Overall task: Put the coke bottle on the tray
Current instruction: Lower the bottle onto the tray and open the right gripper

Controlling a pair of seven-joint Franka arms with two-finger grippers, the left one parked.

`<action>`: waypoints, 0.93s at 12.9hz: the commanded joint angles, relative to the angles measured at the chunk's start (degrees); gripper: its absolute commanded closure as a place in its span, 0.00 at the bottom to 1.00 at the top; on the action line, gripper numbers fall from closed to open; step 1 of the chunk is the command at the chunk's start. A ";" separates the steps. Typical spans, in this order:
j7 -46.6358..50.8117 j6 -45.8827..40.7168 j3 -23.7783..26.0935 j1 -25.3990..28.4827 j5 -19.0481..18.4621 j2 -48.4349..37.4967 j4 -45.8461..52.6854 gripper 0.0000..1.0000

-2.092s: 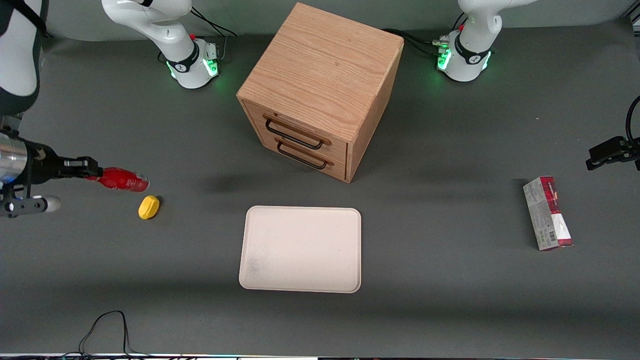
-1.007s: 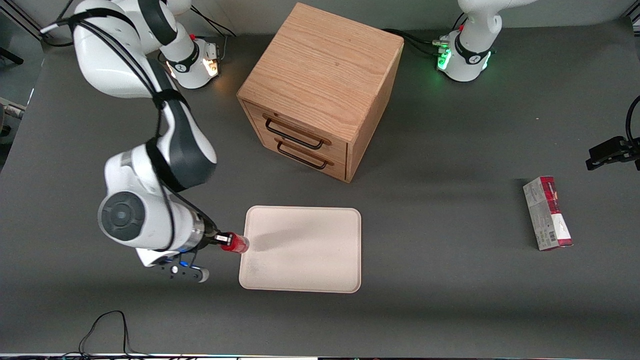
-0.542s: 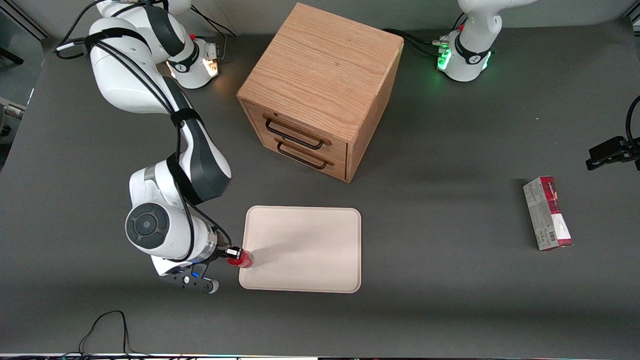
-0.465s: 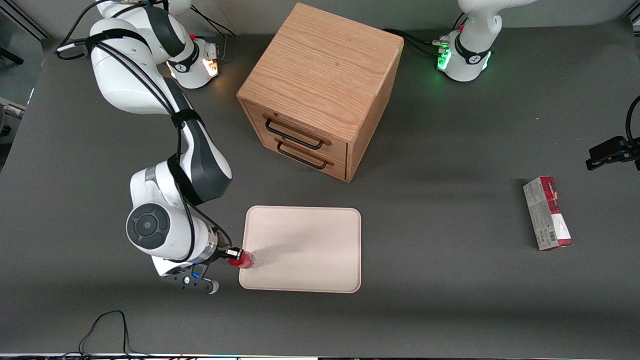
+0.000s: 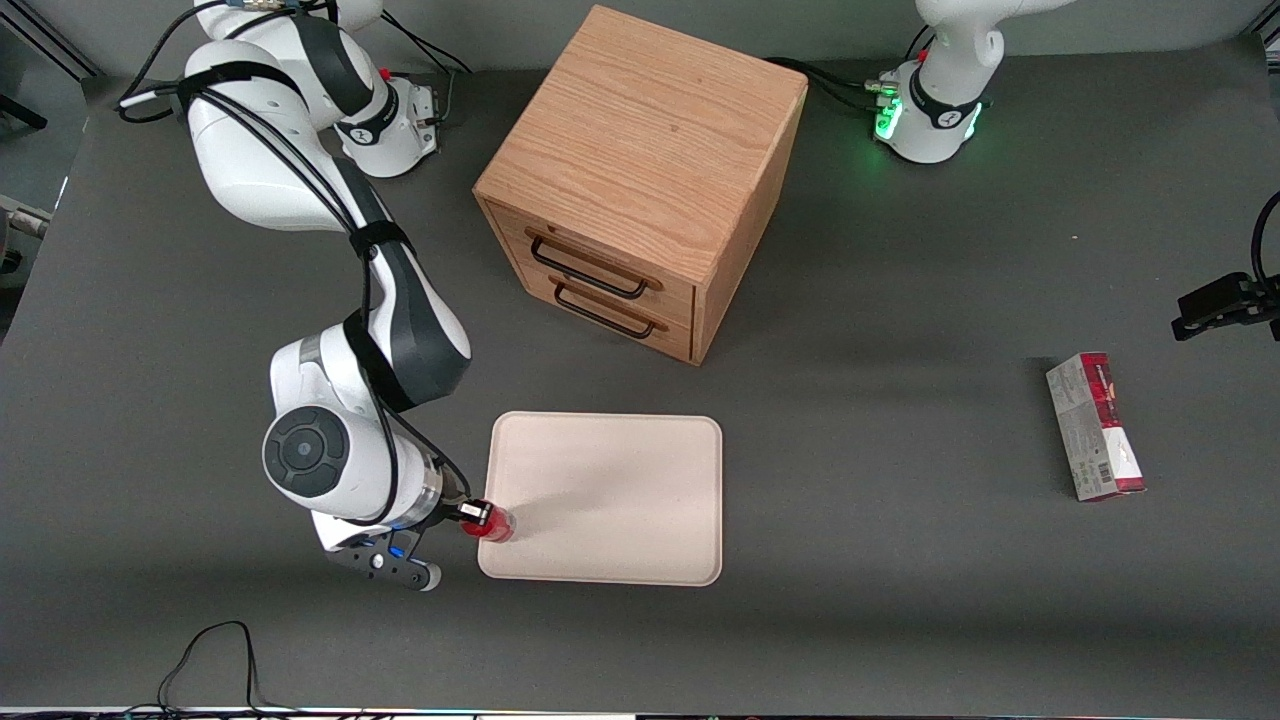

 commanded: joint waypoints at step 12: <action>1.83 0.67 -0.30 1.10 -0.91 2.06 2.22 0.01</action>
